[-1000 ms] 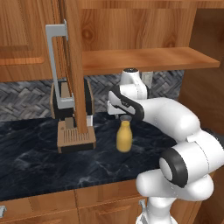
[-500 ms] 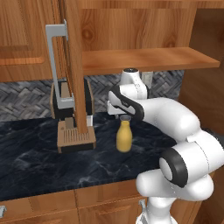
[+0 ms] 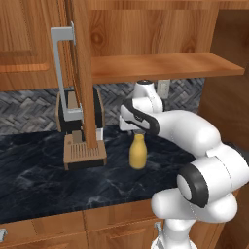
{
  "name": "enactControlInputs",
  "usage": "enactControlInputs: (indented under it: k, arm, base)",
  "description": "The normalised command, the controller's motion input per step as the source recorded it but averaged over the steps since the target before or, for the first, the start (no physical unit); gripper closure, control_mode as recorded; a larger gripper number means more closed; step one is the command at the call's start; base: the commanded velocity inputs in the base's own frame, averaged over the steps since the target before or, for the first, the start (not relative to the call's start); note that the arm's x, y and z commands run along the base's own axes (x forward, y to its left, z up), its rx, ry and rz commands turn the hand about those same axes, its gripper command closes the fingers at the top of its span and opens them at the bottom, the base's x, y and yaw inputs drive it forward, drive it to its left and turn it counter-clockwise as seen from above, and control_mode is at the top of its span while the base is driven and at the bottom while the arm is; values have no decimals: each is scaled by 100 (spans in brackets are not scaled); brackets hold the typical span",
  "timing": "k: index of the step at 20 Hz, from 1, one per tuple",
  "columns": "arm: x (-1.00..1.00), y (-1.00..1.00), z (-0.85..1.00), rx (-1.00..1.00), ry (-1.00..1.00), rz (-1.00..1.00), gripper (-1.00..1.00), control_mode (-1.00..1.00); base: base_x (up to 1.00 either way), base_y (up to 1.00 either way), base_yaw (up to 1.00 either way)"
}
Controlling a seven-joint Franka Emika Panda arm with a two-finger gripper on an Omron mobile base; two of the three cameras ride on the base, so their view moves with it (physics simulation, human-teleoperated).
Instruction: There is a tray on the dining counter. Grab the cup, mug, and pitcher and place them on the tray. The pitcher may be placed next to the tray if it cannot fit the tray.
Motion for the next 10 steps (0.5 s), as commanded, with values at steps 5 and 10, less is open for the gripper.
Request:
enactControlInputs:
  k: [5,10]
  arm:
    - [0,0,-8,0,0,0,-100,-100]
    - [0,0,-9,0,0,0,-100,-100]
  base:
    - [0,0,0]
    - [0,0,0]
